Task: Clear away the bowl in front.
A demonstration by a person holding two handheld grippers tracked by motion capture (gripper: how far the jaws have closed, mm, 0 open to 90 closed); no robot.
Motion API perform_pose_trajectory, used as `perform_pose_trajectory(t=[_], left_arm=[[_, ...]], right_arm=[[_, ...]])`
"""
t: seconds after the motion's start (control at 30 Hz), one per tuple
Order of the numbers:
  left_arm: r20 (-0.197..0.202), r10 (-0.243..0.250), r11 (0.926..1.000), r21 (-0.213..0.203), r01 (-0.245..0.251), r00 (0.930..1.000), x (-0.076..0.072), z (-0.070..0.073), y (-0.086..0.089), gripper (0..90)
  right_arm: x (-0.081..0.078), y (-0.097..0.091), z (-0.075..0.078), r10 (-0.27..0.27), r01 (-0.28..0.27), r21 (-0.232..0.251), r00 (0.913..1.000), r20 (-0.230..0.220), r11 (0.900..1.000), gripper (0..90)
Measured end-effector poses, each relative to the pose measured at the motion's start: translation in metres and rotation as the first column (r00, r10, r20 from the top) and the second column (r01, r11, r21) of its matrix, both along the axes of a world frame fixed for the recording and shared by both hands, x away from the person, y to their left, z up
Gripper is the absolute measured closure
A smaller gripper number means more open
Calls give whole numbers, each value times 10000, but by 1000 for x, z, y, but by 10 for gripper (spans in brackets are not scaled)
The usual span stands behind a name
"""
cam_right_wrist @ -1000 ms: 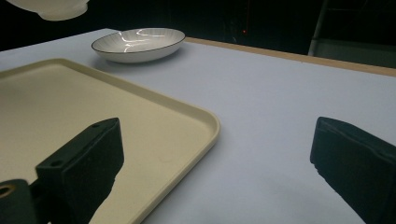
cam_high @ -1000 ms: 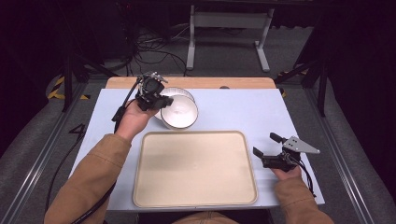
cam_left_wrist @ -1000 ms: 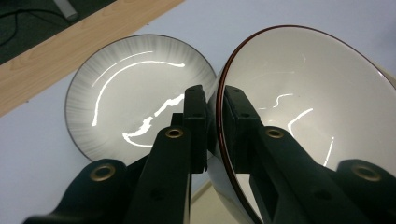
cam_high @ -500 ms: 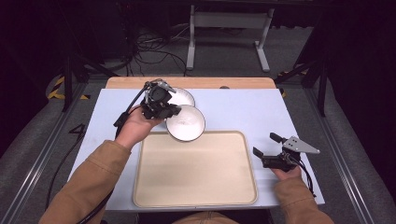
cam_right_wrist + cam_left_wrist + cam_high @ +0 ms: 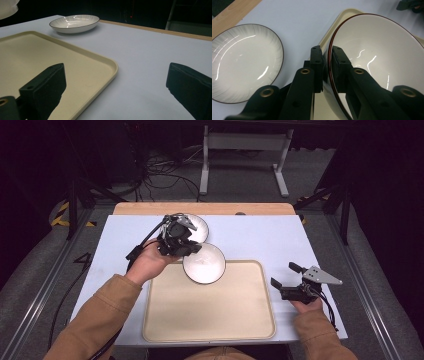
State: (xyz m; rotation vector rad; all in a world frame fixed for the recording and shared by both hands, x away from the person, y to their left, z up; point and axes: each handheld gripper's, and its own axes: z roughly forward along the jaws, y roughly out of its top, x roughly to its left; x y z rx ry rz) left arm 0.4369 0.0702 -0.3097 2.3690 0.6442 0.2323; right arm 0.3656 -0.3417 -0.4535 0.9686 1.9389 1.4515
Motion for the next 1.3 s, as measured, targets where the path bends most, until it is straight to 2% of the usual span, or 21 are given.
perform_pose_trajectory(t=[0.33,0.63,1.07,1.3], left_arm=[[-233,-516,9980,345,524,9984,-4,-11,-10,815],[-384,-995,9927,645,1018,9943,-8,-22,-19,814],[-671,-1216,9880,875,1273,9903,-10,-39,-28,813],[-757,-1404,9830,1083,1481,9872,-11,-48,-33,813]], right_arm=[[0,0,0,10,-10,-6,10000,2,10000,31],[0,0,0,19,-19,-12,10000,2,10000,31],[0,0,0,30,-30,-13,10000,-1,10000,31],[0,0,0,31,-31,-12,10000,-1,10000,31]])
